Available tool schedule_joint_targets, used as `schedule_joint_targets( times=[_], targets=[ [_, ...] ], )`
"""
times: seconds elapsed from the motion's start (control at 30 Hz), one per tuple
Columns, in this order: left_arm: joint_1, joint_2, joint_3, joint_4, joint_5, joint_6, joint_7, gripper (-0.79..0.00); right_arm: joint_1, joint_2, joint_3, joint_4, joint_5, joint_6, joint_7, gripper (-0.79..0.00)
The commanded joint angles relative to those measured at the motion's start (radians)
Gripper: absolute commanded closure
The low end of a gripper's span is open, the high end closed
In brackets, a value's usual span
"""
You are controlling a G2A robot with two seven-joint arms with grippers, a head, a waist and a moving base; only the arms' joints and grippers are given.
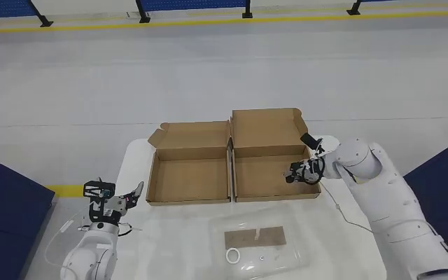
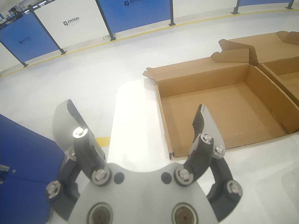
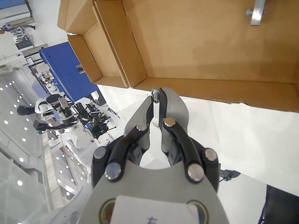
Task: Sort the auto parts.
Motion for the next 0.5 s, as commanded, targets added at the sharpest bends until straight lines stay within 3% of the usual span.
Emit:
schedule_joint_targets(
  times=[0.0, 0.33, 0.47],
  targets=[
    [0.000, 0.000, 0.000, 0.000, 0.000, 0.000, 0.000, -0.785, 0.000, 0.000, 0.000, 0.000, 0.000, 0.000, 0.000, 0.000],
    [0.000, 0.000, 0.000, 0.000, 0.000, 0.000, 0.000, -0.785, 0.001, -0.004, -0.021, 0.006, -0.022, -0.004, -0.036, 0.000],
    [0.000, 0.000, 0.000, 0.000, 0.000, 0.000, 0.000, -0.785, 0.101, -0.031, -0.112, 0.104, -0.070, 0.007, -0.054, 0.000]
  ],
)
